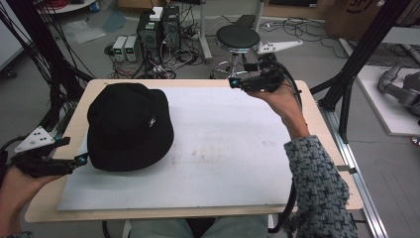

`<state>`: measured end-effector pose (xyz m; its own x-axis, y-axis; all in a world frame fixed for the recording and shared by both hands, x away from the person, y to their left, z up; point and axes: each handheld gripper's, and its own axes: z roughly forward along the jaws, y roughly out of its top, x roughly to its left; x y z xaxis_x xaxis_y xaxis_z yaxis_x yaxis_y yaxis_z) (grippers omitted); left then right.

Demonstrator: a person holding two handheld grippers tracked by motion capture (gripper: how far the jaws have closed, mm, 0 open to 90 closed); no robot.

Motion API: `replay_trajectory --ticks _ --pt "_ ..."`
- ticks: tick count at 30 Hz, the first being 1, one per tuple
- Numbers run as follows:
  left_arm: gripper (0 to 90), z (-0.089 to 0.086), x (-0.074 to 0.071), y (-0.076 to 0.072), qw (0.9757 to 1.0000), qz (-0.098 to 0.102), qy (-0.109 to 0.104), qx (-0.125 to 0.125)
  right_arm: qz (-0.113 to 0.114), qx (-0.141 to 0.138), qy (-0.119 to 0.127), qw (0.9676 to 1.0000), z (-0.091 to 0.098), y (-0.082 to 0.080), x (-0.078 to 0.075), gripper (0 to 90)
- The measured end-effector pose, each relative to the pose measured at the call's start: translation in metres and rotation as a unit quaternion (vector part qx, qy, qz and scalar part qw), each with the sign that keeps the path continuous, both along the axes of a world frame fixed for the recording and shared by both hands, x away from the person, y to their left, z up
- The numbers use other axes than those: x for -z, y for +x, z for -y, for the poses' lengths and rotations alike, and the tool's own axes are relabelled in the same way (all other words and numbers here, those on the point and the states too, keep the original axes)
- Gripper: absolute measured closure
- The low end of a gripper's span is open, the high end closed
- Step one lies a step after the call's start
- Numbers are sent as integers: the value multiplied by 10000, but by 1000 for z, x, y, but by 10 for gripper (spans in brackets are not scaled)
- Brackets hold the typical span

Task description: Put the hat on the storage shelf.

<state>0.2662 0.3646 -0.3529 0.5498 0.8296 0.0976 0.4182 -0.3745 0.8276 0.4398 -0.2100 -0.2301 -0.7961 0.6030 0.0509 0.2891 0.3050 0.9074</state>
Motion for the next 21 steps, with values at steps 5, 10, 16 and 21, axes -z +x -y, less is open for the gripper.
replay_trajectory --ticks 5,10,16,21 --pt "178 2 0 1 10000 -8 14 38 36 306 -57 9995 24 -15 12 115" --pt "178 3 2 2 10000 -21 0 29 -4 571 -62 9983 50 -34 28 115" --pt "178 3 2 2 10000 -35 21 14 -25 783 157 9968 79 -57 50 115" --pt "178 4 2 3 10000 -31 19 17 -80 1010 243 9946 99 -71 72 115"
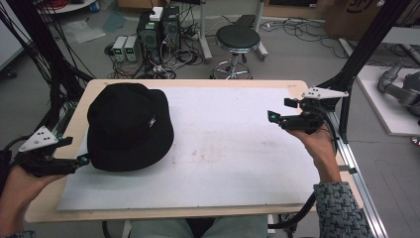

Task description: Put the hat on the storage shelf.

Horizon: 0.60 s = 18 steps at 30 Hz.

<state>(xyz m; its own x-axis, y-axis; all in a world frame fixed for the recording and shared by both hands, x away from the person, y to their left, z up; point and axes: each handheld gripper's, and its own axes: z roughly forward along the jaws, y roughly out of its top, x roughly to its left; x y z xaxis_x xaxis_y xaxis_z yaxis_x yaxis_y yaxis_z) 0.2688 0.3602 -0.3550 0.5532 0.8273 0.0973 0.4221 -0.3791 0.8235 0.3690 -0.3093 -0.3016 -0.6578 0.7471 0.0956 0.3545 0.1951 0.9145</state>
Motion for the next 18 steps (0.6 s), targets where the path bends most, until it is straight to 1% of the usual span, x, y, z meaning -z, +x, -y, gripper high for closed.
replay_trajectory --ticks 1,2,3,4,5,6,7,8,9,10,11,13,15,18 --pt "178 0 0 0 10000 1 8 -2 -11 36 57 10000 4 -3 4 115" --pt "178 0 0 0 10000 1 15 -4 -38 34 176 9998 10 -8 12 115" --pt "178 0 0 0 10000 3 8 -8 -38 34 176 9998 10 -8 12 115" --pt "178 0 0 0 10000 3 4 -14 -19 56 187 9998 12 -12 17 116" --pt "178 0 0 0 10000 -3 -4 -21 -5 133 141 9998 15 -18 26 116" --pt "178 0 1 1 10000 -6 4 -20 -5 133 141 9998 15 -18 26 116" --pt "178 0 1 1 10000 -9 7 -18 -42 198 147 9997 19 -21 36 115" --pt "178 1 1 1 10000 -5 0 -24 -46 220 148 9996 20 -22 40 116" --pt "178 1 1 1 10000 -12 0 -12 -46 220 148 9996 20 -22 40 116" --pt "178 1 1 2 10000 -17 -4 -7 -62 216 157 9996 21 -24 44 115" --pt "178 1 2 2 10000 -23 0 -5 -160 212 122 9996 22 -24 50 116" --pt "177 2 3 3 10000 -43 9 3 -194 215 121 9995 22 -25 51 116" --pt "178 2 3 3 10000 -61 18 21 -169 203 120 9996 22 -25 51 116" --pt "178 3 4 4 10000 -65 25 21 -154 187 180 9995 22 -26 50 116"
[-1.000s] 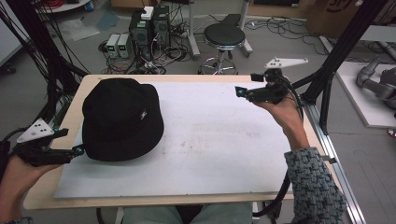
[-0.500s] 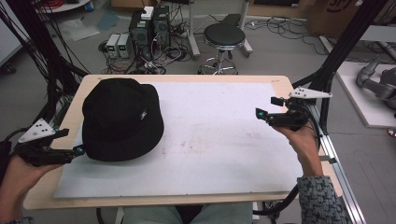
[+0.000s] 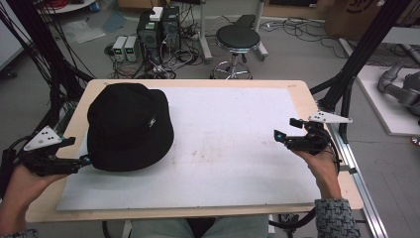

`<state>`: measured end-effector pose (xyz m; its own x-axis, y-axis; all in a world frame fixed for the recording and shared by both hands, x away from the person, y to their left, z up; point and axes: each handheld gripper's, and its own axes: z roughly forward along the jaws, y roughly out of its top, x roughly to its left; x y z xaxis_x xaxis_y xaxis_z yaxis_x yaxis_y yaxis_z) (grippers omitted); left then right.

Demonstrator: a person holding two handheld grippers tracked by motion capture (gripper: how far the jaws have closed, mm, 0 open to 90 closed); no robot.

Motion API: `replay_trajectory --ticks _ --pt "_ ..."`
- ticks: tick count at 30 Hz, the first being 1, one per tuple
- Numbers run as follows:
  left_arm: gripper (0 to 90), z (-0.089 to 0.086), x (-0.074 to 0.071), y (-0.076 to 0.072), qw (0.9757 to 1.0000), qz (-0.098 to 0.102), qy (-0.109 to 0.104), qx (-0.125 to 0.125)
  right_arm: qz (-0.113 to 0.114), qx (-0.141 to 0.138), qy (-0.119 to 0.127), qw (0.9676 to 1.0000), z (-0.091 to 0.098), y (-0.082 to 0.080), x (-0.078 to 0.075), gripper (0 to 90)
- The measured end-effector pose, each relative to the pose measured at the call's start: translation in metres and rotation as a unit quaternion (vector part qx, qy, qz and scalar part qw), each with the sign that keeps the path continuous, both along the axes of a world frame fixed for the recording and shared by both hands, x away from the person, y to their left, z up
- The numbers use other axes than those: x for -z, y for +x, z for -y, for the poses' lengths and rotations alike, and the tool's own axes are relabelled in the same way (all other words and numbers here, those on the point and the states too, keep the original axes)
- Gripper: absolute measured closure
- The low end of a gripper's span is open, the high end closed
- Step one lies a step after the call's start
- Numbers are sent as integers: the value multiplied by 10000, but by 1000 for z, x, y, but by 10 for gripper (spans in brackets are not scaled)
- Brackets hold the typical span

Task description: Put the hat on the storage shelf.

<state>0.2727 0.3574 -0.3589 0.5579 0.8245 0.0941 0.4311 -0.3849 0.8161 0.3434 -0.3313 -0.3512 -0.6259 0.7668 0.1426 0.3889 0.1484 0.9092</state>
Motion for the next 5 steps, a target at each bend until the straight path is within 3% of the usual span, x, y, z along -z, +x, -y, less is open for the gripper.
replay_trajectory --ticks 5 --pt "177 -1 0 0 10000 8 -13 -3 -13 1 3 10000 0 -1 0 116"
